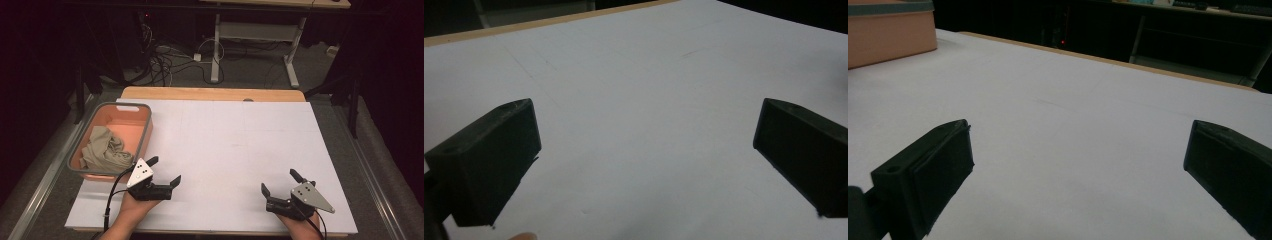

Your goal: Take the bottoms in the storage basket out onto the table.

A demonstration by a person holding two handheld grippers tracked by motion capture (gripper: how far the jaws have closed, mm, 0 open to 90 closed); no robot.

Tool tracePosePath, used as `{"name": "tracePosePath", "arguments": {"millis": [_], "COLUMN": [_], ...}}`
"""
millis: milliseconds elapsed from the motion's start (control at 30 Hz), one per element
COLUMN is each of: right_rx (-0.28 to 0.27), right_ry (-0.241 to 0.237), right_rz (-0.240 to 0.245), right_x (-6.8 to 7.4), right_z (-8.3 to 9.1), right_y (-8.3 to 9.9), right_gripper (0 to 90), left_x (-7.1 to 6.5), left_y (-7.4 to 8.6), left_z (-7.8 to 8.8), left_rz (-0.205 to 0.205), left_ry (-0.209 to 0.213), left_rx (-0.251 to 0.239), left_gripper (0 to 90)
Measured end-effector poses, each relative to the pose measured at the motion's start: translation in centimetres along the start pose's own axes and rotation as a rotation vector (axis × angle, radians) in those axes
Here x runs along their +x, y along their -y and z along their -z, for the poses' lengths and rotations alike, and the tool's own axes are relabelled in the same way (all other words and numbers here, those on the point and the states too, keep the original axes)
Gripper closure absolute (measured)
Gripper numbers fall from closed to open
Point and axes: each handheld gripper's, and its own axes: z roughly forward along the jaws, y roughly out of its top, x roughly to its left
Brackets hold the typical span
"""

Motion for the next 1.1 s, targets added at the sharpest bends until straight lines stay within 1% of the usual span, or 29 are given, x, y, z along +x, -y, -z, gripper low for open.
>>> {"name": "tracePosePath", "arguments": {"millis": [233,300,400,567,700,867,900,967,1033,1067,1100], "right_rx": [-0.004,-0.011,-0.010,-0.012,-0.011,-0.012,-0.012,-0.014,-0.014,-0.013,-0.013], "right_ry": [-0.008,-0.013,-0.007,-0.009,-0.008,-0.010,-0.010,-0.013,-0.008,-0.009,-0.008], "right_rz": [0.003,0.004,-0.010,-0.010,-0.008,-0.007,-0.006,-0.006,-0.005,-0.008,-0.008], "right_x": [-0.02,-0.09,-0.21,-0.27,-0.12,-0.07,-0.09,-0.13,-0.17,-0.19,-0.22], "right_z": [-0.06,0.02,0.10,0.07,0.07,0.14,0.16,0.18,0.21,0.22,0.22], "right_y": [0.01,-0.01,0.03,0.02,0.05,0.06,0.07,0.07,0.08,0.08,0.07], "right_gripper": [0.4,0.4,0.4,0.4,0.4,0.4,0.4,0.4,0.4,0.4,0.4], "left_x": [-0.13,-0.09,-0.05,-0.23,-0.35,-0.16,-0.10,-0.09,-0.28,-0.50,-0.69], "left_y": [-0.21,-0.19,-0.12,0.18,0.18,0.08,0.07,0.03,0.10,0.18,0.23], "left_z": [0.20,0.10,0.00,-0.04,-0.05,-0.29,-0.32,-0.37,-0.39,-0.42,-0.46], "left_rz": [0.021,0.023,0.030,0.024,0.036,0.051,0.052,0.059,0.041,0.018,0.004], "left_ry": [0.003,0.000,0.001,0.011,0.020,0.013,0.010,0.011,0.010,0.007,0.003], "left_rx": [-0.014,-0.011,-0.004,0.014,0.013,0.015,0.021,0.052,0.062,0.068,0.076], "left_gripper": [0.0,0.0,0.0,0.0,0.0,0.0,0.0,0.0,0.0,0.0,0.0]}}
